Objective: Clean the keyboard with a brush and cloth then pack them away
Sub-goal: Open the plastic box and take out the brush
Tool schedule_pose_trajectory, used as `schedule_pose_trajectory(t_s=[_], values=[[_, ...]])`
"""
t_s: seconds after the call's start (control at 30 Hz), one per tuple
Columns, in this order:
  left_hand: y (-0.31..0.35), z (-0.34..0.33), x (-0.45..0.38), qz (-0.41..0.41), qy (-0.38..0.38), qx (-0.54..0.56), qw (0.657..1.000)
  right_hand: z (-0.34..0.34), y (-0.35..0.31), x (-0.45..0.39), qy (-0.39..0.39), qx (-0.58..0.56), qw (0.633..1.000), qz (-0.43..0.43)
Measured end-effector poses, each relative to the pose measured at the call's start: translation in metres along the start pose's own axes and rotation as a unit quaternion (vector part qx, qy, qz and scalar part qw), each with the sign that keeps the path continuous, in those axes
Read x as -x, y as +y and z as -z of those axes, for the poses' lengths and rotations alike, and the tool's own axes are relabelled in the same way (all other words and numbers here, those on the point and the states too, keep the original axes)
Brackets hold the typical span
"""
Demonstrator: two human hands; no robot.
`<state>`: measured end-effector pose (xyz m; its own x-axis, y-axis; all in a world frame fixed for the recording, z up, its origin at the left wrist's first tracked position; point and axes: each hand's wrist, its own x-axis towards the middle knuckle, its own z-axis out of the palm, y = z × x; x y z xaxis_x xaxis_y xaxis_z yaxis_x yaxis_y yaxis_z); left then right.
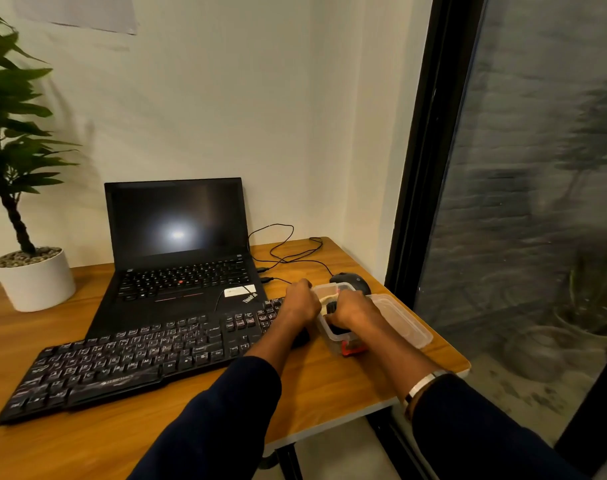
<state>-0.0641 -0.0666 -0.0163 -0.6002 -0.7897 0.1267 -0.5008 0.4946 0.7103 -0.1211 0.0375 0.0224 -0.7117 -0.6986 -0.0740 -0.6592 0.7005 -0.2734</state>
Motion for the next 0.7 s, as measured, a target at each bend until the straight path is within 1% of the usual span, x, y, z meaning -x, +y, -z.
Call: schedule_pose_trajectory(t_s=[0.27,0.33,0.4,0.5,0.53,0.57,0.6,0.63,0.67,0.7], values=[[-0.005,0.006,0.006,-0.033,-0.003,-0.01,0.999,0.004,-0.002,-0.007,-0.035,-0.017,0.999,-0.001],[-0.006,0.008,0.008,-0.036,-0.003,-0.01,0.999,0.008,-0.001,-0.004,-0.018,-0.06,0.998,0.014],[-0.006,0.01,0.011,-0.042,0.004,-0.017,0.999,0.012,0.0,-0.003,0.013,-0.119,0.993,0.012],[-0.007,0.015,0.018,-0.055,0.008,-0.027,0.998,0.02,-0.003,-0.002,0.034,-0.247,0.968,-0.003],[-0.007,0.016,0.019,-0.056,0.007,-0.028,0.998,0.021,-0.004,-0.003,0.021,-0.303,0.952,-0.016],[-0.008,0.018,0.021,-0.059,0.008,-0.03,0.998,0.022,-0.005,-0.002,-0.007,-0.384,0.923,-0.027],[-0.008,0.021,0.024,-0.059,0.01,-0.031,0.998,0.023,-0.005,0.002,-0.05,-0.481,0.875,-0.028],[-0.009,0.024,0.026,-0.063,0.013,-0.031,0.997,0.023,-0.006,0.007,-0.095,-0.57,0.816,-0.013],[-0.01,0.028,0.029,-0.068,0.015,-0.031,0.997,0.024,-0.007,0.013,-0.132,-0.635,0.761,0.009],[-0.01,0.03,0.032,-0.073,0.018,-0.03,0.997,0.023,-0.007,0.016,-0.154,-0.672,0.724,0.026]])
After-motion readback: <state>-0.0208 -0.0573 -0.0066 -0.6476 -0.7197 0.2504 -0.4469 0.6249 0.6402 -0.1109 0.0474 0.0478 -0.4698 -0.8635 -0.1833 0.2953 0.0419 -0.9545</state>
